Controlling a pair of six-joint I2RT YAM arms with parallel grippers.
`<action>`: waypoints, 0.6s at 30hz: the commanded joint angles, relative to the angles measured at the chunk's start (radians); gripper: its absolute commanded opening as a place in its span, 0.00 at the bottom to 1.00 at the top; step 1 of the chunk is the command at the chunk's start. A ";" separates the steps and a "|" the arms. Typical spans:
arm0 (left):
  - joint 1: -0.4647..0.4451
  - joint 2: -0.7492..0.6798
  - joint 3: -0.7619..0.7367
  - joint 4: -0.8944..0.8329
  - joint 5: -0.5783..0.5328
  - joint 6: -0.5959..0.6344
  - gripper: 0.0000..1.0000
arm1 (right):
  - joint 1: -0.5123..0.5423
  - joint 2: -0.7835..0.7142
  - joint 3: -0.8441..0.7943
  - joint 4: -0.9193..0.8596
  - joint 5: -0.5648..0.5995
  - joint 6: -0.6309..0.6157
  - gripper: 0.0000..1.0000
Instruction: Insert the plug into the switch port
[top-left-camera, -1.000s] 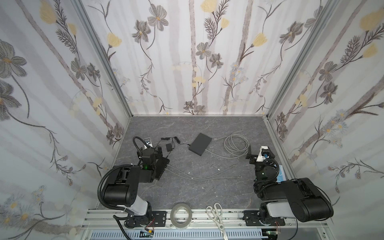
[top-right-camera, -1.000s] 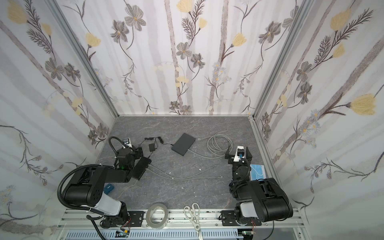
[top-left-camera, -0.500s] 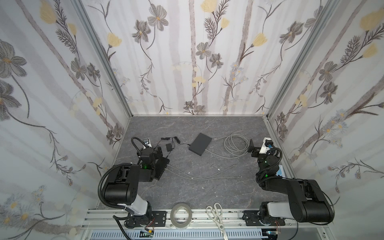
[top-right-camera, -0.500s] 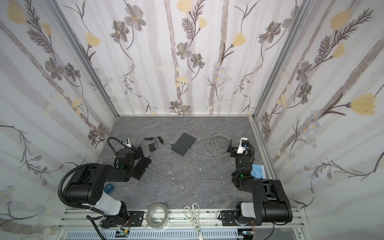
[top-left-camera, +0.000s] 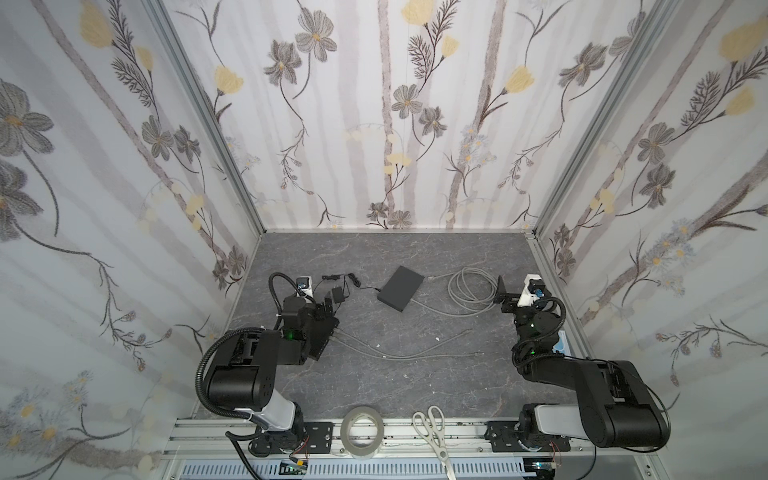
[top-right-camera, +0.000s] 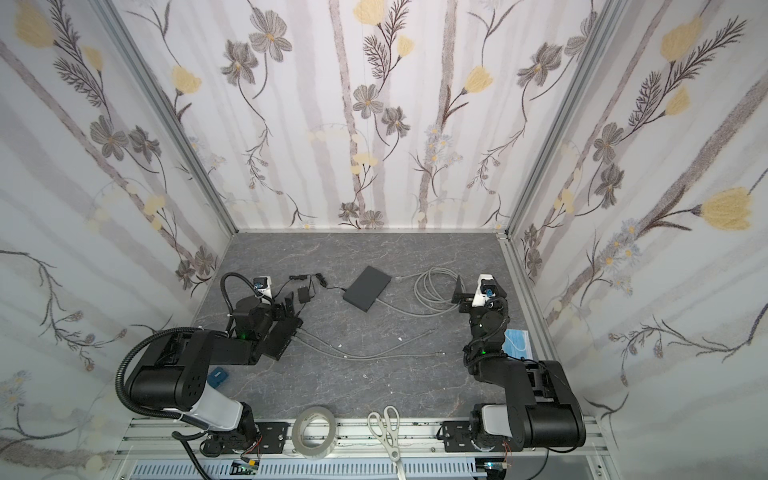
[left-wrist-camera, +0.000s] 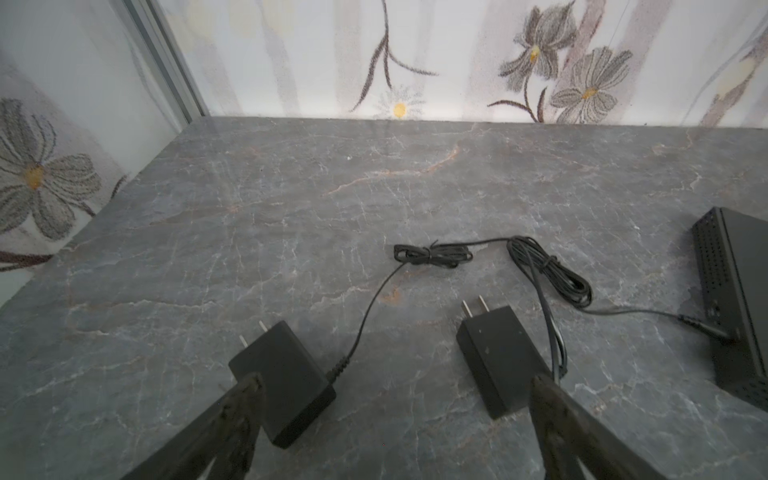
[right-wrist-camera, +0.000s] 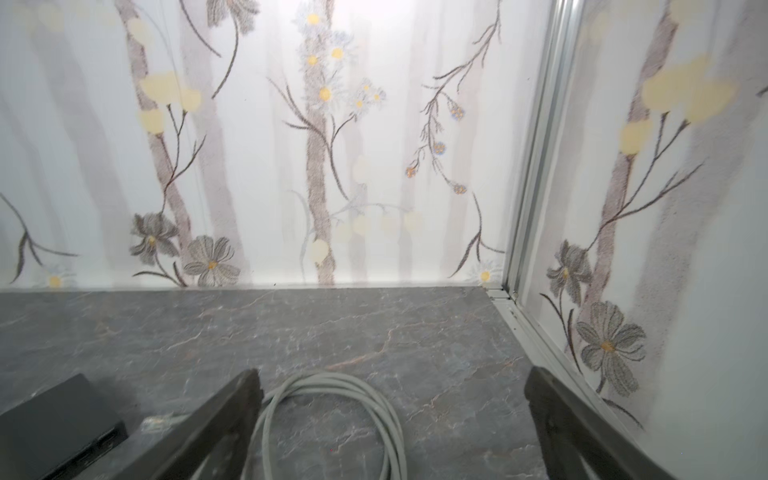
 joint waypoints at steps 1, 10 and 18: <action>0.013 0.001 0.021 -0.053 -0.035 -0.037 1.00 | -0.001 -0.011 0.019 -0.110 0.011 0.022 1.00; 0.013 0.001 0.019 -0.051 -0.038 -0.037 1.00 | 0.000 0.002 -0.002 -0.042 0.009 0.016 1.00; 0.027 0.001 0.028 -0.067 -0.008 -0.044 1.00 | 0.000 0.004 -0.002 -0.044 0.009 0.015 1.00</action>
